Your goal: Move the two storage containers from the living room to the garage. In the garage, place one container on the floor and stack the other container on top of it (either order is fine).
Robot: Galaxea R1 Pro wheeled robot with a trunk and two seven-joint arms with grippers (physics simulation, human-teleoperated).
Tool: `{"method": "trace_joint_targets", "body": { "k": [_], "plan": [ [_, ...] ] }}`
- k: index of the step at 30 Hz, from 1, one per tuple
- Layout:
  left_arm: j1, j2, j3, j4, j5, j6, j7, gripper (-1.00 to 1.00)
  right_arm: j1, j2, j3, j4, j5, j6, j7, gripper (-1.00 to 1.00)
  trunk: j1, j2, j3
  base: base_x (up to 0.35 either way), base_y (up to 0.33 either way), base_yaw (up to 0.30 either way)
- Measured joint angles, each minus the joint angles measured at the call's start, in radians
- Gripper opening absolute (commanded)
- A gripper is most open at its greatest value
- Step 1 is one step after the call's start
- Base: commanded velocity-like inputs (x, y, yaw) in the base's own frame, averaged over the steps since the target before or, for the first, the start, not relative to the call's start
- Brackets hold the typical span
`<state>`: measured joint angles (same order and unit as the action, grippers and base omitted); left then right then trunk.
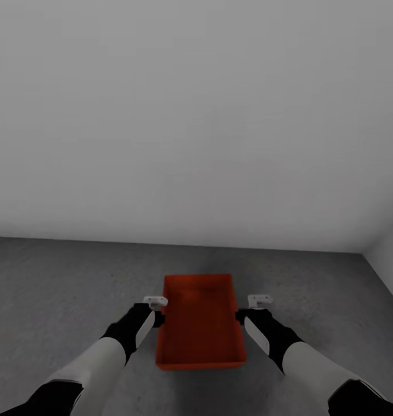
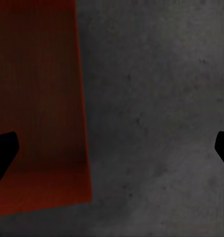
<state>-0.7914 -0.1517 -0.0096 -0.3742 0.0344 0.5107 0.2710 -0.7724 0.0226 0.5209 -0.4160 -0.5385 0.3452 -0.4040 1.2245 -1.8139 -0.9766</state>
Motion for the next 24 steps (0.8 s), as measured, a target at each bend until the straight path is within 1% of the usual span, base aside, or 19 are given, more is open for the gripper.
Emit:
{"method": "trace_joint_targets", "body": {
  "k": [24],
  "plan": [
    [0.000,0.000,0.000,-0.001,0.000,-0.002,0.000,1.00,0.000,0.003,0.000,0.000,0.000,-0.002,-0.001,1.00,-0.092,0.168,0.113,0.000,0.000,0.000]
  ]
}}
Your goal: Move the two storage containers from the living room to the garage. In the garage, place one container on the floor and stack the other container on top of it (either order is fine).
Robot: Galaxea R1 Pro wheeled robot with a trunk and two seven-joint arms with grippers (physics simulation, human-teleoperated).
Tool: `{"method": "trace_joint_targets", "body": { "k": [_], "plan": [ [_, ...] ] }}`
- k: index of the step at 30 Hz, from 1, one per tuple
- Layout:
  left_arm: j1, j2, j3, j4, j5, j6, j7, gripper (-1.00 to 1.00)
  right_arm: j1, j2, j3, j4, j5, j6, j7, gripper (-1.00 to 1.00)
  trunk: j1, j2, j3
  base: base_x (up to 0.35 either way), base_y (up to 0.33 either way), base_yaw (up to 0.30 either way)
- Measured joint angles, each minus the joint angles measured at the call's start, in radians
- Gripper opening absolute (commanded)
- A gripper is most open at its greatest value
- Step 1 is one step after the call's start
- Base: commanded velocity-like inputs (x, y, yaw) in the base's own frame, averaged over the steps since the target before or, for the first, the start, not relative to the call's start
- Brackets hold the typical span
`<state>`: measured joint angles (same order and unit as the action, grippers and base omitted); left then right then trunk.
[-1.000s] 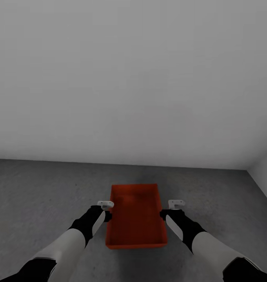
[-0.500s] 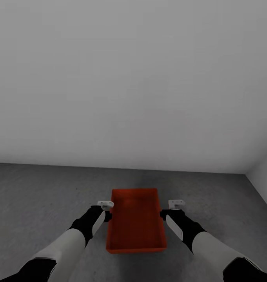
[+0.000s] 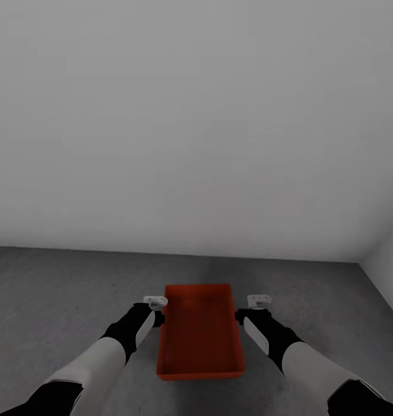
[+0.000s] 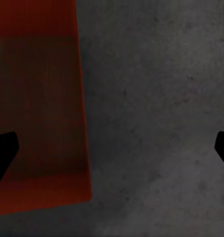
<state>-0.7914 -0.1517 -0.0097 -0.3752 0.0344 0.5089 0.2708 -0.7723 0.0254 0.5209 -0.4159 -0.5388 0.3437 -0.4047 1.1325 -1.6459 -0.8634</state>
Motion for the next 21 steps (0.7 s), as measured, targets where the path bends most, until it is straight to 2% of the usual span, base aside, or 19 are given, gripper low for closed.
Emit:
{"method": "trace_joint_targets", "body": {
  "k": [21],
  "plan": [
    [0.000,0.000,0.000,-0.001,0.000,-0.002,-0.001,1.00,0.000,0.000,0.000,0.000,0.000,0.000,0.000,1.00,-0.081,0.147,0.099,0.000,0.000,0.000]
  ]
}}
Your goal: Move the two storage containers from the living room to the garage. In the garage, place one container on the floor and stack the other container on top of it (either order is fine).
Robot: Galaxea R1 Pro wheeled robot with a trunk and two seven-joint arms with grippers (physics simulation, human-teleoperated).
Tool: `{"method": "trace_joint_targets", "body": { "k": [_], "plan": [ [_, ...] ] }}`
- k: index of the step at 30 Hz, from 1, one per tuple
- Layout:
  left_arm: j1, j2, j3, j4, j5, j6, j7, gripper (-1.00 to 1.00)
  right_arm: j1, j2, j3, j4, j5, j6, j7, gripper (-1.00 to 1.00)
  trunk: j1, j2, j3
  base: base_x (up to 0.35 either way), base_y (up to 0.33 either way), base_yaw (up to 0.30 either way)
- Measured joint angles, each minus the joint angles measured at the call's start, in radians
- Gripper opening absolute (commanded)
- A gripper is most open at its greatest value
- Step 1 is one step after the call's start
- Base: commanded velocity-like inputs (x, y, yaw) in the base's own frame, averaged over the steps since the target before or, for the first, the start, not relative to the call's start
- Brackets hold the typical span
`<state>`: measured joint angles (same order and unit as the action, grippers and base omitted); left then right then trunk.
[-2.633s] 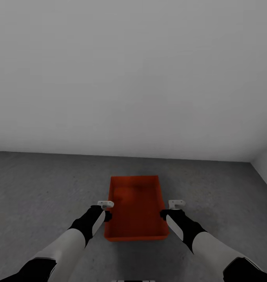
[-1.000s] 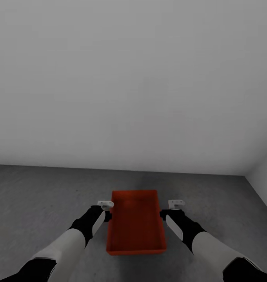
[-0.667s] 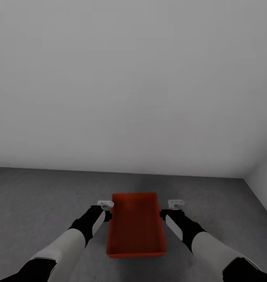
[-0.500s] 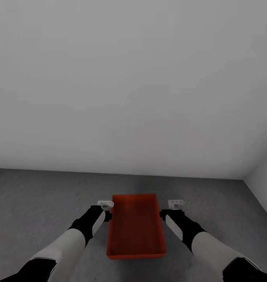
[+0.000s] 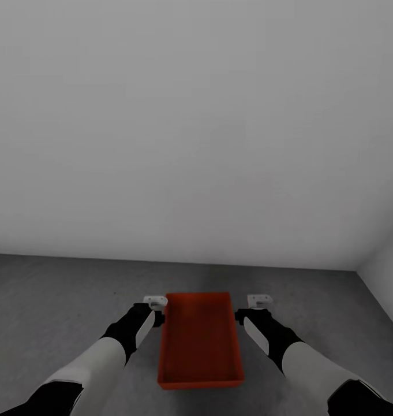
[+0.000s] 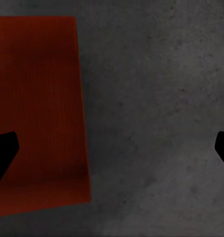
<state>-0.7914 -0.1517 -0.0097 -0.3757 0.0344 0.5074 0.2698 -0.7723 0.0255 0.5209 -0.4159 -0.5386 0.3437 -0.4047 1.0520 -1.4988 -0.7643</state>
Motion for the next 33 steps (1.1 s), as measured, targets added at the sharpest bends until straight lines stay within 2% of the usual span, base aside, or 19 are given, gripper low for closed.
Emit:
{"method": "trace_joint_targets", "body": {
  "k": [13,27,33],
  "plan": [
    [0.000,0.000,0.000,0.000,0.000,0.000,-0.001,1.00,0.000,0.000,0.000,0.000,0.000,0.000,0.000,1.00,-0.050,0.091,0.061,0.000,0.000,0.000],
    [0.000,-0.001,0.000,-0.002,0.000,0.000,-0.003,1.00,0.000,0.000,0.000,0.000,0.000,0.000,0.000,1.00,-0.050,0.091,0.082,-0.005,0.000,0.000],
    [0.000,-0.001,0.001,-0.002,-0.001,0.009,-0.003,1.00,0.000,0.000,0.000,0.000,0.000,0.000,0.000,1.00,-0.049,0.091,0.083,-0.258,0.000,0.000]
  ]
}}
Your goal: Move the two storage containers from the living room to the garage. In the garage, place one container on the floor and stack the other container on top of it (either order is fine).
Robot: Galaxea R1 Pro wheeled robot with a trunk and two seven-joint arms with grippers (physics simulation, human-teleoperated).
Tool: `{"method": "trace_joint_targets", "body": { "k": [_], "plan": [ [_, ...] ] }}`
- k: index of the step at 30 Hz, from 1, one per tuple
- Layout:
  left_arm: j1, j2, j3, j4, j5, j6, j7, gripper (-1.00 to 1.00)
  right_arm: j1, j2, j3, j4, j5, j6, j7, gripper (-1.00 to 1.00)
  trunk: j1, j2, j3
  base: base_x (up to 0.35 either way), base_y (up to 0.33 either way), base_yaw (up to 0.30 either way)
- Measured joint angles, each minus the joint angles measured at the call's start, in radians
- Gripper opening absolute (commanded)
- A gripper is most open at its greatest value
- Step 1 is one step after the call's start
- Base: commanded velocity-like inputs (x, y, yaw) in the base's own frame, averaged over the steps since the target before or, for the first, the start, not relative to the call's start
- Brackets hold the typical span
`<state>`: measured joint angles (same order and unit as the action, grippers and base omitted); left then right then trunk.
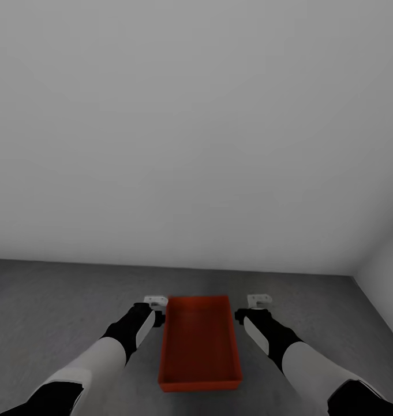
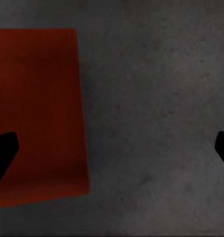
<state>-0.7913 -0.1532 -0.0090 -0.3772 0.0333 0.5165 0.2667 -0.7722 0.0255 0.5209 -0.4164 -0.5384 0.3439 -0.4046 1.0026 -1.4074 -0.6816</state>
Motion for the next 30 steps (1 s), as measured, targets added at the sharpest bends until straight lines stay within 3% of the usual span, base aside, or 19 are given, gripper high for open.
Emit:
{"method": "trace_joint_targets", "body": {
  "k": [11,30],
  "plan": [
    [0.000,0.001,0.000,0.000,-0.001,-0.001,0.000,1.00,0.000,-0.001,0.000,0.001,0.000,0.001,0.000,1.00,0.000,0.000,0.000,-0.292,0.000,0.000],
    [0.000,0.001,-0.001,0.000,-0.001,-0.007,0.001,1.00,0.000,0.000,0.000,0.001,0.000,0.000,0.000,1.00,-0.001,0.000,0.021,-0.012,0.000,0.000]
  ]
}}
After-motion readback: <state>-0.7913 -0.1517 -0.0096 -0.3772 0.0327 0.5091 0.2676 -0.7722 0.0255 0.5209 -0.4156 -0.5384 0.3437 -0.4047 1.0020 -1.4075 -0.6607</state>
